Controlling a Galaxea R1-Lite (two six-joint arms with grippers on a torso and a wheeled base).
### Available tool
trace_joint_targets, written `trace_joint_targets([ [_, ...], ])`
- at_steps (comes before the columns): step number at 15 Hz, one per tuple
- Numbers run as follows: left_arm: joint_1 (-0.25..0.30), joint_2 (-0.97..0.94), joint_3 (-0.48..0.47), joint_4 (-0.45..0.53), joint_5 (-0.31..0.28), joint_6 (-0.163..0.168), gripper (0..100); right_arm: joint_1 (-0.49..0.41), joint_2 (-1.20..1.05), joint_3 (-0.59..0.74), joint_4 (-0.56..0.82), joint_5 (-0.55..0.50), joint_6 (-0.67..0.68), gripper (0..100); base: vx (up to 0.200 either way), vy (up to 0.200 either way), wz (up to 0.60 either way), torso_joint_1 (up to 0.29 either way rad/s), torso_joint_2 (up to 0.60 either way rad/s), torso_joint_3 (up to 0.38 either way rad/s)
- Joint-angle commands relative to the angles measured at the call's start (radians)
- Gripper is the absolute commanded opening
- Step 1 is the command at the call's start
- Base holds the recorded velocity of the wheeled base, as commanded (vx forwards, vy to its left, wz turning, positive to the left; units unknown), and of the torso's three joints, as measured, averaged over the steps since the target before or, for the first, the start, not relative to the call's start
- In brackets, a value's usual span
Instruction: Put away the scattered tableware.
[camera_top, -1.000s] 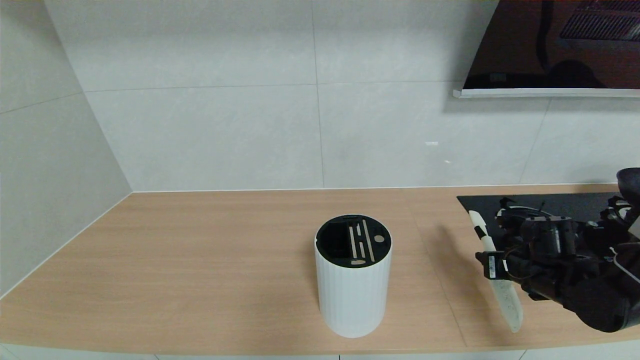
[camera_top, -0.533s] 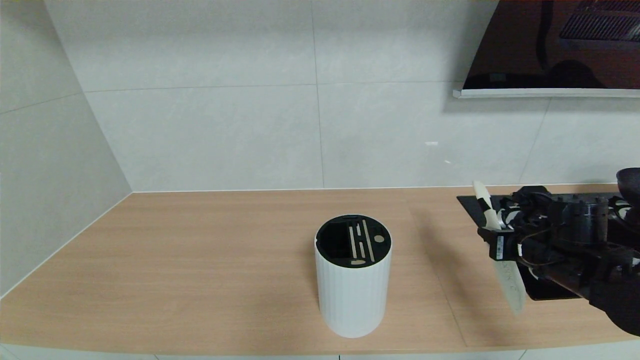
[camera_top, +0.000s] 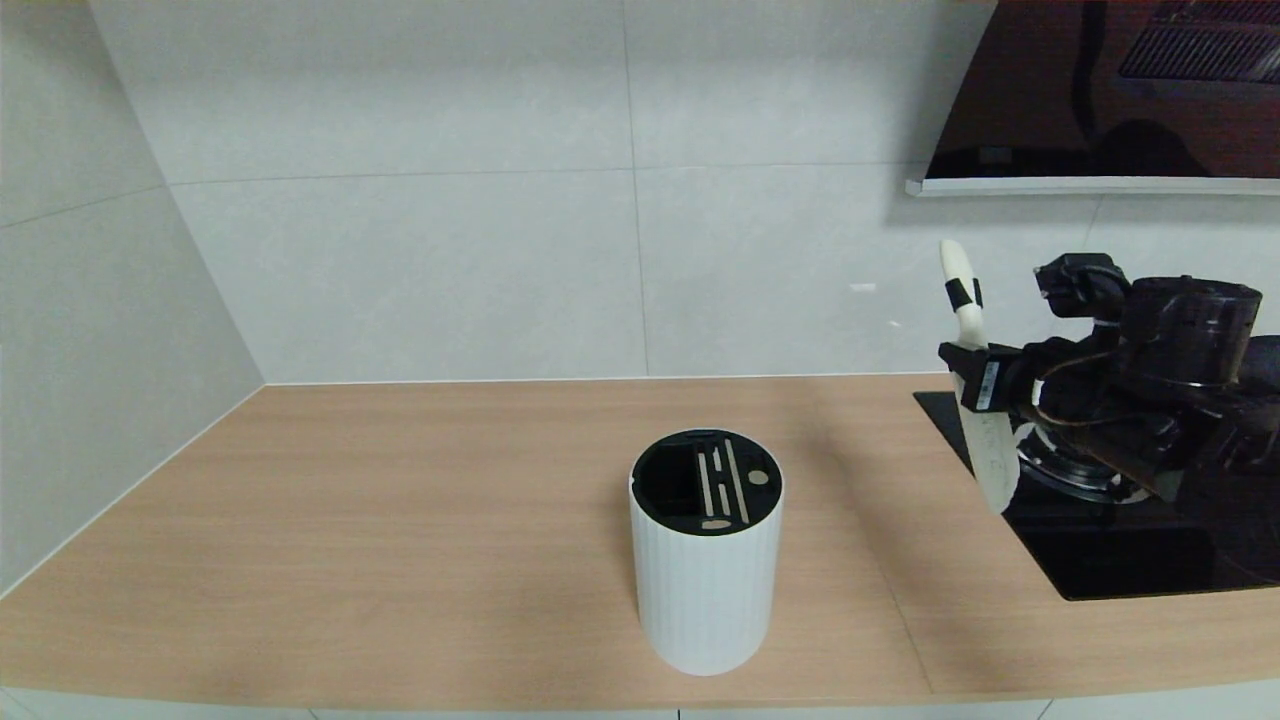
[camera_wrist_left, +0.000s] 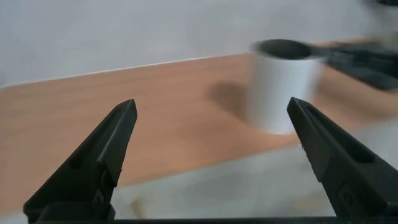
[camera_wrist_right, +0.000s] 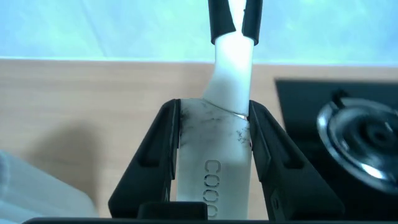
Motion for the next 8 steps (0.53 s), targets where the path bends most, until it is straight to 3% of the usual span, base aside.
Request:
trace_joint_targets([
  [1, 0.000, 0.410, -0.259, 0.004, -0.173, 0.001, 100, 0.055, -0.007, -0.139, 0.098, 0.000, -0.002, 0, 0.000, 0.000, 0.00, 0.000, 0.00, 0.000],
  [4, -0.025, 0.700, -0.415, -0.027, -0.191, 0.002, 100, 0.145, -0.023, -0.153, 0.150, -0.001, 0.001, 0, 0.000, 0.000, 0.00, 0.000, 0.00, 0.000],
  [5, -0.078, 0.823, -0.441, -0.108, -0.188, -0.001, 100, 0.200, -0.028, -0.141, 0.158, -0.003, 0.002, 0, 0.000, 0.000, 0.00, 0.000, 0.00, 0.000],
  [7, -0.132, 0.926, -0.429, -0.215, -0.187, -0.048, 100, 0.268, -0.036, -0.116, 0.158, -0.005, 0.002, 0, 0.000, 0.000, 0.00, 0.000, 0.00, 0.000],
  [8, -0.173, 0.970, -0.423, -0.266, -0.187, -0.111, 100, 0.292, -0.037, -0.115, 0.158, -0.006, 0.002, 0, 0.000, 0.000, 0.00, 0.000, 0.00, 0.000],
])
